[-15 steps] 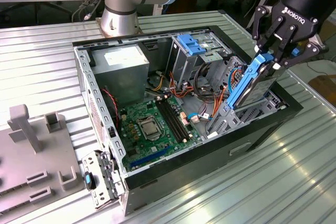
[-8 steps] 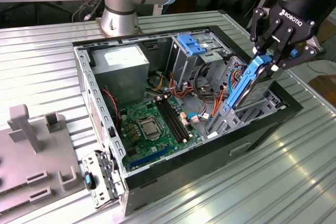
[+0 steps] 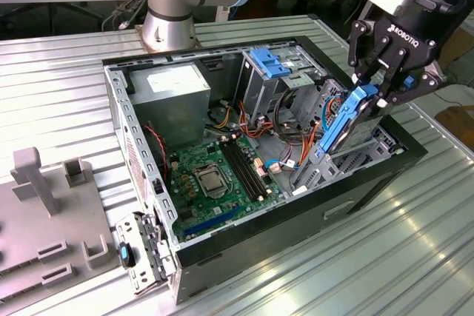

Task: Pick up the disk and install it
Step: 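Insert the disk into the insertion slot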

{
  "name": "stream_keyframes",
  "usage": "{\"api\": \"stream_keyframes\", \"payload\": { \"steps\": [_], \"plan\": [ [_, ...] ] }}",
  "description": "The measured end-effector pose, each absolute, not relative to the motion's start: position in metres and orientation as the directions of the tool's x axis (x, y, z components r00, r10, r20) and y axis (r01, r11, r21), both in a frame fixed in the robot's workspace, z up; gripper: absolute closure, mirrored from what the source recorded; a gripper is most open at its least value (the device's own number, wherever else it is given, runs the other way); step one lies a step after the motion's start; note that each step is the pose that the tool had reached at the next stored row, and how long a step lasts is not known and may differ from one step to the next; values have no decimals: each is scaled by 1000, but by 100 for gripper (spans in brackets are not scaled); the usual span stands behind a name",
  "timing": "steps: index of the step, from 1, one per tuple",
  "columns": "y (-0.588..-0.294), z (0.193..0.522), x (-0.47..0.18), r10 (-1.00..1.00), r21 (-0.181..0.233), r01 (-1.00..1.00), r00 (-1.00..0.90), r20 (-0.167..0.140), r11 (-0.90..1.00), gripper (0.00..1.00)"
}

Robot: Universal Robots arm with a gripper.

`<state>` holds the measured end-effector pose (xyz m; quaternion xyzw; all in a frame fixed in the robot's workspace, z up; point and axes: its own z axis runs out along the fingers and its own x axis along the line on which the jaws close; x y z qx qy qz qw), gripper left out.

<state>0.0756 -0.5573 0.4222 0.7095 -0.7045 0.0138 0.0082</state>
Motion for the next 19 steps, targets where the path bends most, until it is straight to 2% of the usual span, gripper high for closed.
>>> {"api": "stream_keyframes", "payload": {
  "steps": [19],
  "plan": [
    [-557, 393, 76, -999, -8, -1000, 10, 31, -10, 63]
  ]
}}
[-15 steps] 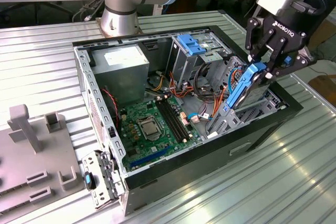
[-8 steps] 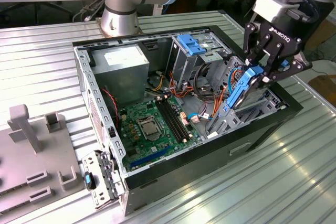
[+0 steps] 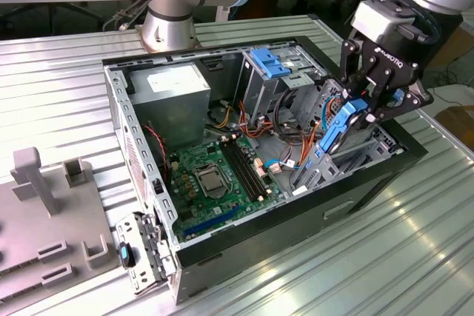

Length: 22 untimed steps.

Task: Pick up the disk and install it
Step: 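Insert the disk into the insertion slot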

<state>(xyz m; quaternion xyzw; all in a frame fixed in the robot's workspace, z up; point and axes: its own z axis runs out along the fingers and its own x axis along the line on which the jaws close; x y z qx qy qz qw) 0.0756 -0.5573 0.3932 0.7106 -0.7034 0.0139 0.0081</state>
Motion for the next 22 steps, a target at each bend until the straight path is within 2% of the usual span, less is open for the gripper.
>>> {"api": "stream_keyframes", "payload": {
  "steps": [22],
  "plan": [
    [-557, 363, 76, -999, -8, -1000, 12, 31, -12, 63]
  ]
}}
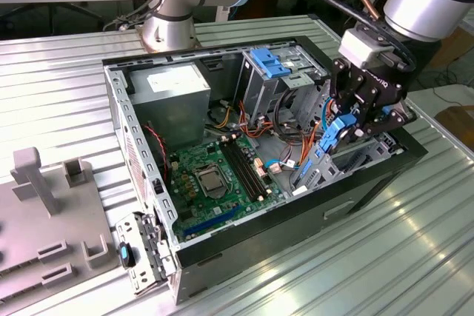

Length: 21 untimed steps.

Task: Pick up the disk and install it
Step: 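Insert the disk into the insertion slot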

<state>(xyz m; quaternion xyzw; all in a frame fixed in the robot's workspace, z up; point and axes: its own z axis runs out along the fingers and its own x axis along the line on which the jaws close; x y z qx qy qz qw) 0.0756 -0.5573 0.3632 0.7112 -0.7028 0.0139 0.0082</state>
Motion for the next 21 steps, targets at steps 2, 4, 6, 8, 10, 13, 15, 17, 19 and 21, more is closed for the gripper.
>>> {"api": "stream_keyframes", "payload": {
  "steps": [2, 4, 6, 8, 10, 13, 15, 17, 19, 21],
  "plan": [
    [-557, 362, 76, -999, -8, -1000, 12, 31, -12, 63],
    [-557, 361, 76, -999, -8, -1000, 12, 31, -12, 63],
    [-557, 359, 76, -999, -8, -1000, 12, 31, -12, 63],
    [-557, 357, 76, -999, -8, -1000, 12, 31, -12, 63],
    [-557, 356, 76, -999, -8, -1000, 12, 31, -12, 63],
    [-557, 354, 76, -999, -8, -1000, 12, 31, -12, 63],
    [-557, 352, 76, -999, -8, -1000, 12, 31, -12, 63],
    [-557, 352, 76, -999, -8, -1000, 12, 31, -12, 63],
    [-557, 351, 76, -999, -8, -1000, 12, 31, -12, 63],
    [-557, 351, 76, -999, -8, -1000, 12, 31, -12, 63]
  ]
}}
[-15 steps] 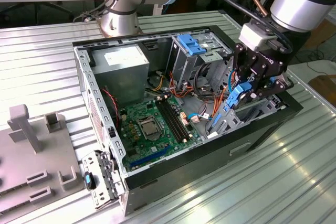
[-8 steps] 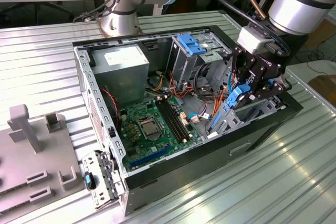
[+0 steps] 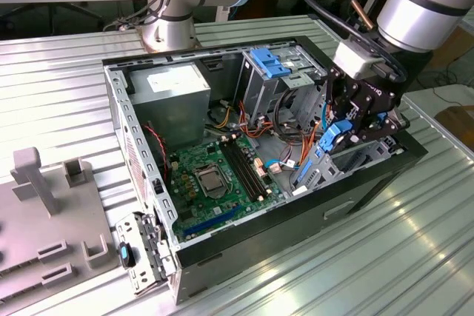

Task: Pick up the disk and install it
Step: 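Insert the disk into the insertion slot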

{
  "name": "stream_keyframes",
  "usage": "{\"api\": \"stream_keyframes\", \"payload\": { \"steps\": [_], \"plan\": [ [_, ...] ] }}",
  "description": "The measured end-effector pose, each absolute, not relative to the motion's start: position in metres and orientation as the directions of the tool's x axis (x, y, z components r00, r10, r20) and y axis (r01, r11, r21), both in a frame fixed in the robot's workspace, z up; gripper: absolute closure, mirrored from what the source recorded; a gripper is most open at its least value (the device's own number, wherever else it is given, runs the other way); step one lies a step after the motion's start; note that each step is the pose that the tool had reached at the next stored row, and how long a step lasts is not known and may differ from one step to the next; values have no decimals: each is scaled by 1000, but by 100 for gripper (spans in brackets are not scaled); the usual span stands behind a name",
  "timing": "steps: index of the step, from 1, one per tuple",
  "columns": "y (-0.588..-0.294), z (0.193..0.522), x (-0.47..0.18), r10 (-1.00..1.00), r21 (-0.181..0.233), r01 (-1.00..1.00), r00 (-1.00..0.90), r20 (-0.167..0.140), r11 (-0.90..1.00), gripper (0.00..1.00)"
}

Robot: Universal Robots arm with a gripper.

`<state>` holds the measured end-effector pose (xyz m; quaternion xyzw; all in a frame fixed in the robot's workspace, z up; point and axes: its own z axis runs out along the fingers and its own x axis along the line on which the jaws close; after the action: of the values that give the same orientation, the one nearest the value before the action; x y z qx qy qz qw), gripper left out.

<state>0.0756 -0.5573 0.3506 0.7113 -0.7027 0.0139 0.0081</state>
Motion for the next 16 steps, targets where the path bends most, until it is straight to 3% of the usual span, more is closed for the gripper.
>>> {"api": "stream_keyframes", "payload": {
  "steps": [11, 13, 16],
  "plan": [
    [-557, 349, 76, -999, -8, -1000, 12, 31, -12, 63],
    [-557, 349, 76, -999, -8, -1000, 12, 31, -12, 55],
    [-557, 349, 76, -999, -8, -1000, 12, 31, -12, 55]
  ]
}}
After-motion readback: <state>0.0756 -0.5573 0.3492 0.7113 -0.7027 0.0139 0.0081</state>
